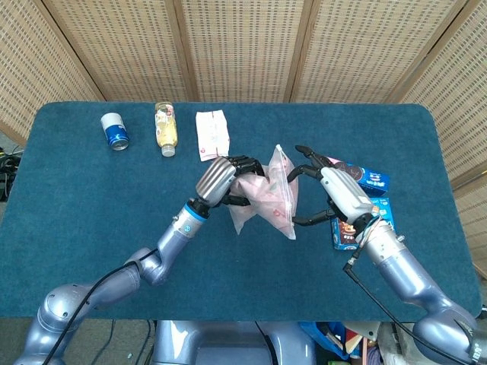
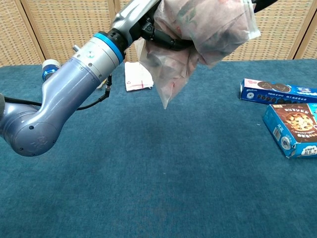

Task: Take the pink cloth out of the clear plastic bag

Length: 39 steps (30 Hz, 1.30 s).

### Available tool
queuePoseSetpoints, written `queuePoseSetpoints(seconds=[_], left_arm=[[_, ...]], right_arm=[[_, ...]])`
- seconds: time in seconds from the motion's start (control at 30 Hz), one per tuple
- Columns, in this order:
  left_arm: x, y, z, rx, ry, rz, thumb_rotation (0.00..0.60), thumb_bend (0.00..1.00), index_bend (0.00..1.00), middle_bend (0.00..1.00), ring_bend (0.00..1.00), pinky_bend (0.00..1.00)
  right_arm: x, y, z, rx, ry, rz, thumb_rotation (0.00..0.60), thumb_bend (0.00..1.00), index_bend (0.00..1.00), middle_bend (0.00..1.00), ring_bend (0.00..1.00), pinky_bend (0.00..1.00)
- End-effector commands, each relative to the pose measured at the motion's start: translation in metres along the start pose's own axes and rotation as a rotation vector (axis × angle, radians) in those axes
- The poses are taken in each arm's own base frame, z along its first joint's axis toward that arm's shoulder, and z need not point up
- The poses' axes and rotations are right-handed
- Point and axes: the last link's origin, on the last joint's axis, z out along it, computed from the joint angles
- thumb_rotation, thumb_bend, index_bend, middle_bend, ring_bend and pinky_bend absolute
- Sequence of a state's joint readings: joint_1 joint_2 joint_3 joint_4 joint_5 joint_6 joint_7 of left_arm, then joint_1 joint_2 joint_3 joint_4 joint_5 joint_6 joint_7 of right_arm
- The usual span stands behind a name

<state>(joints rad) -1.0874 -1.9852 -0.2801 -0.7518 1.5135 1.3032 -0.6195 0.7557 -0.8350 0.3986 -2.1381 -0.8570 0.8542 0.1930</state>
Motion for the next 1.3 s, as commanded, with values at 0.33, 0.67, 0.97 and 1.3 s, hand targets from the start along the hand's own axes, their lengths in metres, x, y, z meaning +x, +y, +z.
queuePoseSetpoints(seconds=[0.33, 0.67, 0.97, 1.3], left_arm=[[-0.005, 0.002, 0.002, 0.016, 0.001, -0.025, 0.600, 0.48, 0.56, 0.52, 0.49, 0.63], [-0.008, 0.003, 0.001, 0.016, -0.002, -0.034, 0.600, 0.48, 0.56, 0.52, 0.49, 0.63], [-0.009, 0.005, 0.002, 0.012, -0.005, -0.032, 0.600, 0.48, 0.56, 0.52, 0.49, 0.63], [-0.008, 0.005, 0.005, 0.035, 0.019, -0.076, 0.600, 0.48, 0.56, 0.52, 0.49, 0.63]], right_arm=[[-0.002, -0.007, 0.006, 0.007, -0.043, 0.050, 0.600, 0.00, 0.14, 0.00, 0.00, 0.00], [-0.004, -0.008, 0.010, 0.032, -0.014, 0.033, 0.600, 0.00, 0.13, 0.00, 0.00, 0.00], [-0.003, -0.012, 0.012, 0.062, 0.049, -0.003, 0.600, 0.00, 0.13, 0.00, 0.00, 0.00], [0.000, -0.017, 0.006, 0.072, 0.037, 0.059, 0.600, 0.00, 0.13, 0.00, 0.00, 0.00]])
